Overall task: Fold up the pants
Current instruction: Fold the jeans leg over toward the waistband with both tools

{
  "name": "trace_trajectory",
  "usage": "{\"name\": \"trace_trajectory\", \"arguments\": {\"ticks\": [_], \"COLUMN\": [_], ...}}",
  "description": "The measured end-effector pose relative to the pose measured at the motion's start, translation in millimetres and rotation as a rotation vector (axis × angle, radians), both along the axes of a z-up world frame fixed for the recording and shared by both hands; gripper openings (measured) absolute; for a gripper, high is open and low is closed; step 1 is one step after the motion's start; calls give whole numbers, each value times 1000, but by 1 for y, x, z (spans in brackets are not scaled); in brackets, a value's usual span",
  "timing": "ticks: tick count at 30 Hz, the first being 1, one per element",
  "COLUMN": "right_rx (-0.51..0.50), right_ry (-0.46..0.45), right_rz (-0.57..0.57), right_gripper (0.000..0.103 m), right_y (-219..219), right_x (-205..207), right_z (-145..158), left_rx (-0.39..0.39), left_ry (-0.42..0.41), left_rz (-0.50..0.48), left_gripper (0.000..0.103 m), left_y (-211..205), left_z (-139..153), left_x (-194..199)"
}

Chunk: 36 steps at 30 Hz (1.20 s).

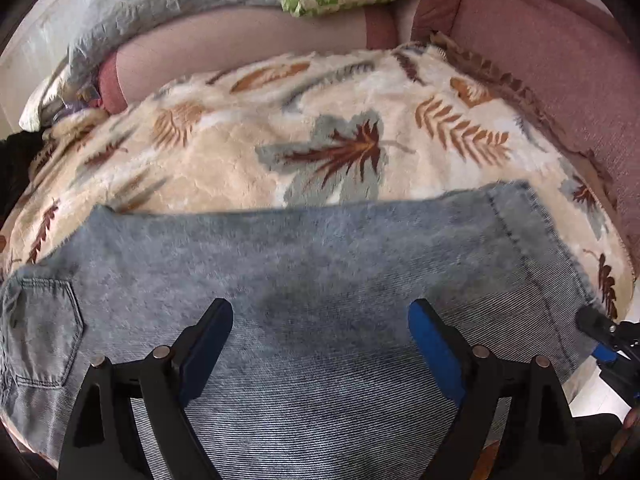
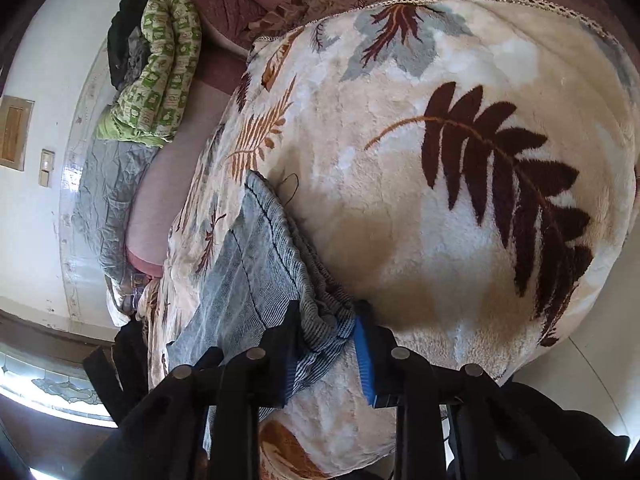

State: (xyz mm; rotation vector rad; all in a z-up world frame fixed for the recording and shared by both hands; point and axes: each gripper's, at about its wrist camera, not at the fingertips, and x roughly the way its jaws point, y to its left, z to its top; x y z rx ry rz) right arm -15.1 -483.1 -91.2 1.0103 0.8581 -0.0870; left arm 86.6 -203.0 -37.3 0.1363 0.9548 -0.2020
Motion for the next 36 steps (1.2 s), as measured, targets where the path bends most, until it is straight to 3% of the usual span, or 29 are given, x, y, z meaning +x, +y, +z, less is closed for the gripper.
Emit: {"name": "trace_trajectory", "arguments": {"ticks": [2,6,10,12,14,16,18,21,23,24,33,34,36], "right_rx": [-9,-27,-33,-41,-54,-72,-99,-134,-150,-155,-281,-286,-300], "right_ry": [-2,-5,-1,4,8,8,4,-3,1,0,-129,-150,-186], "right_rz": [2,8,9,10,14,22,35,49,56,59,185,212,268], "right_gripper": [27,27,27,27,27,27,23,20,19,19,17,17,17], "right_y": [0,2,2,4,7,9,12,14,17,19,83,96,126], "right_x": [0,0,0,1,2,4,6,6,8,9,32,36,45], "right_z": [1,2,2,4,6,11,18,30,34,37,102,109,120], "left_rx": [51,142,107,118,118,123,84,31,100,103,-26,-60,-201], "left_ry": [-71,-10,-1,49,19,14,36,-6,82,67,119,124,123], "left_rz": [7,78,101,97,104,94,86,110,73,62,36,34,66], "left_gripper": [90,90,90,92,96,96,94,94,95,96,94,94,85], "left_y": [3,18,29,29,29,29,35,46,40,39,58,62,84], "left_z": [6,-15,-21,-36,-39,-36,-27,-14,-35,-40,-33,-30,-19], "left_x": [-4,7,6,14,12,11,11,4,11,12,17,17,17]}}
